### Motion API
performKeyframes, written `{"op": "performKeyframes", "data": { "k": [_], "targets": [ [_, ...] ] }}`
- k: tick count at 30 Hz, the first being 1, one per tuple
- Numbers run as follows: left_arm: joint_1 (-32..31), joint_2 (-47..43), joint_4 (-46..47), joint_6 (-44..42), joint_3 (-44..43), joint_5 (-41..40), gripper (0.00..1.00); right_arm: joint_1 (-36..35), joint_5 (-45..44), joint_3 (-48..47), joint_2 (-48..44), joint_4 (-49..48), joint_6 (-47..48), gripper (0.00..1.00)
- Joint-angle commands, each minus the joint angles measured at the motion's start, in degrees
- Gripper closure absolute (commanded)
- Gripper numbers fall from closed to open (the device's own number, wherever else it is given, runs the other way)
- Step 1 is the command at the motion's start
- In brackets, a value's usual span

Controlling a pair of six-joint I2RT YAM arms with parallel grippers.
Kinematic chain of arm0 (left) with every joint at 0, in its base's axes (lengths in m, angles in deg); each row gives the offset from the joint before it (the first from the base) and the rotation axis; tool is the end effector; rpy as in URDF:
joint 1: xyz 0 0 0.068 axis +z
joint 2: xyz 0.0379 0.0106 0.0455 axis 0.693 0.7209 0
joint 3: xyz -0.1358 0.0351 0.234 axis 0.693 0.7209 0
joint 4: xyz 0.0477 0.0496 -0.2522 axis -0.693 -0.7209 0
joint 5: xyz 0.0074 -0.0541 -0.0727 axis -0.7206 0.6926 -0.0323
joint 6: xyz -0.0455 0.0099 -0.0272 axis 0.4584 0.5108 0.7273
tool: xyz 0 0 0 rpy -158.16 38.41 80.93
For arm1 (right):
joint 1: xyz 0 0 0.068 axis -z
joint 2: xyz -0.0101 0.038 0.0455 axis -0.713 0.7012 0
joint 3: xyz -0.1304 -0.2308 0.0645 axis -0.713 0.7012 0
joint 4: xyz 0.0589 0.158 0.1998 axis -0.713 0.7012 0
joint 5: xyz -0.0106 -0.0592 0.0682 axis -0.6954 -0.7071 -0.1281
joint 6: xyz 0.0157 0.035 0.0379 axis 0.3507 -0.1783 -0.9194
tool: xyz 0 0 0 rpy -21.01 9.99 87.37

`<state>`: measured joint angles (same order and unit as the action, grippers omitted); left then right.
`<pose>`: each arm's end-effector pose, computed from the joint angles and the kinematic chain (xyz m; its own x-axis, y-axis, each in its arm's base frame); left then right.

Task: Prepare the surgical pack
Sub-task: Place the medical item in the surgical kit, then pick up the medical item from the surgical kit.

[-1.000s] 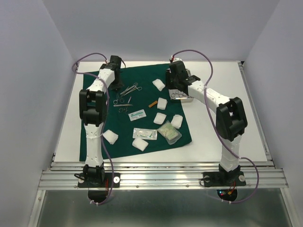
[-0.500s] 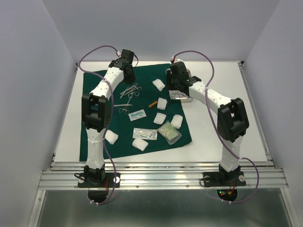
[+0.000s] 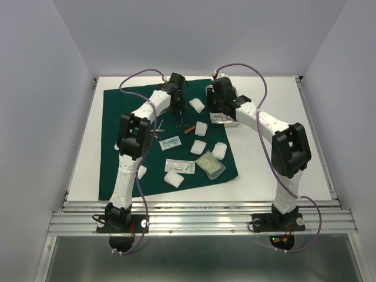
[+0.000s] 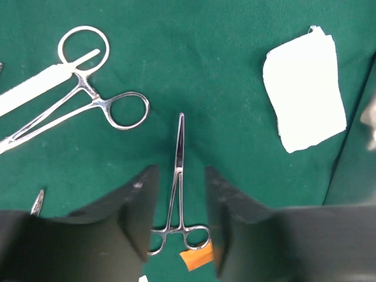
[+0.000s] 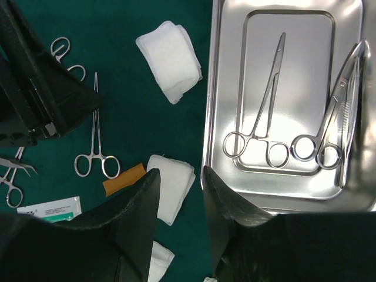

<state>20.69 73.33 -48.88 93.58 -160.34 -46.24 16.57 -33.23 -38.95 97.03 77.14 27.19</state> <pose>0.4891 -0.2074 0.2006 -0.7903 -0.2280 -0.5687 -0.0577 0.9517 -0.3014 0.3994 0.2124 0.2678 -0.6159 0.0060 -0.7878 -0.1574 0.9789 0.1305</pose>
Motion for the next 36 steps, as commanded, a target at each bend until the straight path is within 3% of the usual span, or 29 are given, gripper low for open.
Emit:
{"op": "performKeyframes", "data": {
  "k": [1, 7, 19, 24, 36],
  "targets": [
    [0.33, -4.95, 0.94, -1.09, -2.47, -0.13, 0.50, -0.36, 3.81, -0.23, -1.67, -3.19, -1.60, 0.59],
    [2.08, -12.33, -2.22, -2.85, 0.78, -4.53, 0.49, -4.05, 2.59, -6.11, 3.51, -2.14, -0.72, 0.59],
    [11.48, -36.32, 0.93, -3.29, 27.40, -5.85, 0.49, -8.36, 0.65, -25.80, 21.26, 6.39, -0.11, 0.56],
    [12.37, -40.38, 1.63, -3.65, 32.33, -6.29, 0.49, -9.50, 0.04, -31.59, 25.93, 8.50, -0.11, 0.55],
    [12.54, -41.96, 2.60, -4.00, 36.20, -5.94, 0.50, -11.78, -3.83, -34.77, 33.05, 10.52, 1.03, 0.56]
  ]
}}
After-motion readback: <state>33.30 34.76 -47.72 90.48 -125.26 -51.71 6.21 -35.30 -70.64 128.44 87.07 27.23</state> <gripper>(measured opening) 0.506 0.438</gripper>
